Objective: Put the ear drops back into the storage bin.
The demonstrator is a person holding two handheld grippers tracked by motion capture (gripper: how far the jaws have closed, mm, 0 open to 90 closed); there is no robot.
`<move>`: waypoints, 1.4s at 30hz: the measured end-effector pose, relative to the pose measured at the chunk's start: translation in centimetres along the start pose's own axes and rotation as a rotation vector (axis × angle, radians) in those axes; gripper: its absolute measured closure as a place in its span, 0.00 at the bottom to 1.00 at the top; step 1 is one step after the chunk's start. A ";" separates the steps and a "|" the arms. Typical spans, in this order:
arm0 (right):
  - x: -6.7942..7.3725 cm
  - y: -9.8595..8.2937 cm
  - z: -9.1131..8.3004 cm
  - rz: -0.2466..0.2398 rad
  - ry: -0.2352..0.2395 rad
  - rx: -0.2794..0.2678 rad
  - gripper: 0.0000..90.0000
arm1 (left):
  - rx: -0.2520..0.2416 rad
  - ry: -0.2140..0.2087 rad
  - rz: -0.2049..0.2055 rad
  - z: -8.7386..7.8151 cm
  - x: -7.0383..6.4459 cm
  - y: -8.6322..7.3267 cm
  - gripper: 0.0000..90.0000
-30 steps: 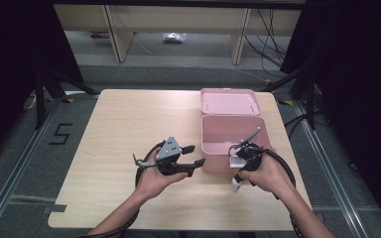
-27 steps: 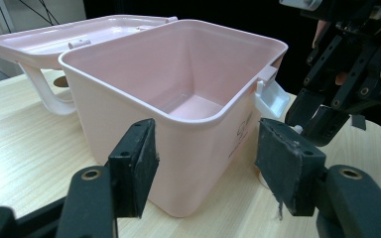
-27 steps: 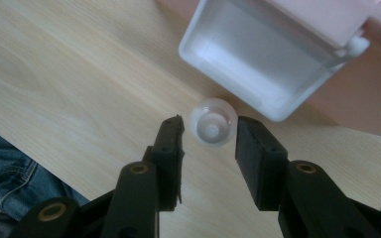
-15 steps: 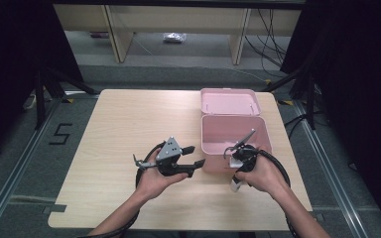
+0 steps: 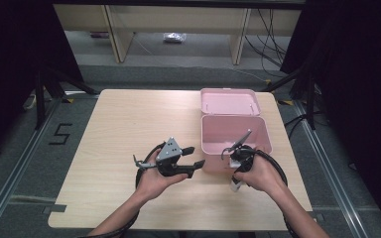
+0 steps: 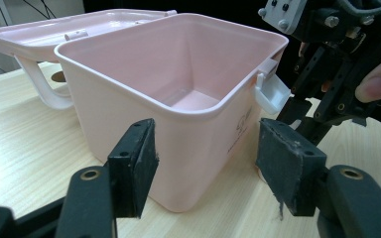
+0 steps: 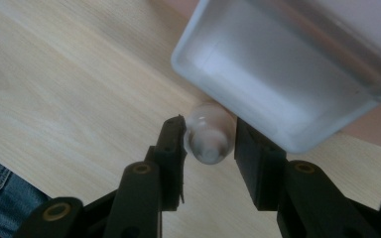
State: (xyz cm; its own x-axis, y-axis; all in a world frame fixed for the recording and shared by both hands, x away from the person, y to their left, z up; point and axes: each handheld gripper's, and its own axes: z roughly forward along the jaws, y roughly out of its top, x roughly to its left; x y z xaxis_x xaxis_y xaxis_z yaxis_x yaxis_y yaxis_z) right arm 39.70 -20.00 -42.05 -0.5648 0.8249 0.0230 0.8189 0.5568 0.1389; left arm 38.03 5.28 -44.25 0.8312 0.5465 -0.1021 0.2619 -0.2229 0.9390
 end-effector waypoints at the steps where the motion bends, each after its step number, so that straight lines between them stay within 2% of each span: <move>1: 0.0 0.0 0.0 -0.004 -0.004 0.013 0.73 | -0.001 0.002 -0.008 0.0 0.0 -0.1 0.44; 6: -0.1 0.1 0.0 -0.008 -0.010 0.019 0.74 | -0.002 0.000 -0.003 0.0 0.0 0.0 0.44; 8: -0.3 0.2 0.1 -0.037 -0.019 0.005 0.75 | -0.002 0.001 -0.005 0.0 -0.1 0.0 0.44; 10: -0.2 0.2 0.1 -0.010 -0.019 0.016 0.75 | -0.002 0.000 -0.002 0.1 0.0 -0.1 0.44; 11: -0.2 0.1 0.2 -0.023 -0.022 0.013 0.75 | -0.002 0.002 -0.006 0.1 -0.1 -0.1 0.44; 12: 0.0 0.2 0.1 0.004 -0.008 0.021 0.75 | -0.002 0.002 -0.007 0.1 -0.1 -0.1 0.44; 14: 0.1 0.2 0.1 0.009 -0.008 0.023 0.75 | -0.003 0.000 -0.011 0.1 -0.1 -0.1 0.44; 15: 0.0 0.3 0.2 -0.002 -0.005 0.021 0.76 | -0.001 -0.002 -0.006 0.1 -0.1 -0.1 0.44; 16: -0.2 0.2 0.4 -0.035 -0.022 0.011 0.76 | -0.002 -0.003 -0.006 0.1 -0.1 -0.1 0.44; 18: 0.0 0.3 0.3 0.004 -0.007 0.023 0.76 | -0.006 -0.012 -0.003 0.2 0.0 -0.2 0.44; 21: 0.0 0.4 0.3 0.000 -0.007 0.025 0.76 | 0.005 0.000 -0.006 0.2 -0.1 -0.2 0.44; 23: -0.4 0.4 0.5 -0.059 -0.028 0.008 0.77 | 0.004 0.000 -0.005 0.1 -0.1 -0.2 0.44; 24: -0.3 0.4 0.4 -0.039 -0.025 0.015 0.78 | -0.004 -0.005 -0.008 0.2 0.0 -0.2 0.44; 26: -0.3 0.4 0.4 -0.043 -0.027 0.016 0.79 | -0.004 -0.005 -0.003 0.2 0.0 -0.2 0.44; 27: 0.0 0.4 0.2 -0.010 -0.015 0.029 0.79 | 0.000 -0.001 -0.003 0.1 -0.1 -0.2 0.44; 28: 0.1 0.4 0.2 -0.004 -0.022 0.030 0.79 | 0.000 -0.001 -0.003 0.1 -0.1 -0.2 0.44; 32: -0.2 0.4 0.4 -0.043 -0.035 0.013 0.80 | -0.004 -0.007 -0.004 0.2 0.0 -0.2 0.45; 35: 0.0 0.4 0.2 -0.005 -0.020 0.026 0.80 | -0.002 -0.010 0.000 0.1 0.0 -0.3 0.45; 42: 0.1 0.2 0.0 0.007 -0.021 0.026 0.80 | 0.006 0.000 0.000 0.1 0.0 -0.3 0.45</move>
State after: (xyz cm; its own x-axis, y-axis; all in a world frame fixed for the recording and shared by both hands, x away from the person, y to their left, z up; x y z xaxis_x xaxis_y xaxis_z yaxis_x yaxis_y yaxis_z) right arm 39.83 -19.82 -42.06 -0.5573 0.8303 0.0028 0.8252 0.5535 0.1126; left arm 37.96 5.23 -44.57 0.8309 0.5469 -0.1023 0.2652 -0.2276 0.9370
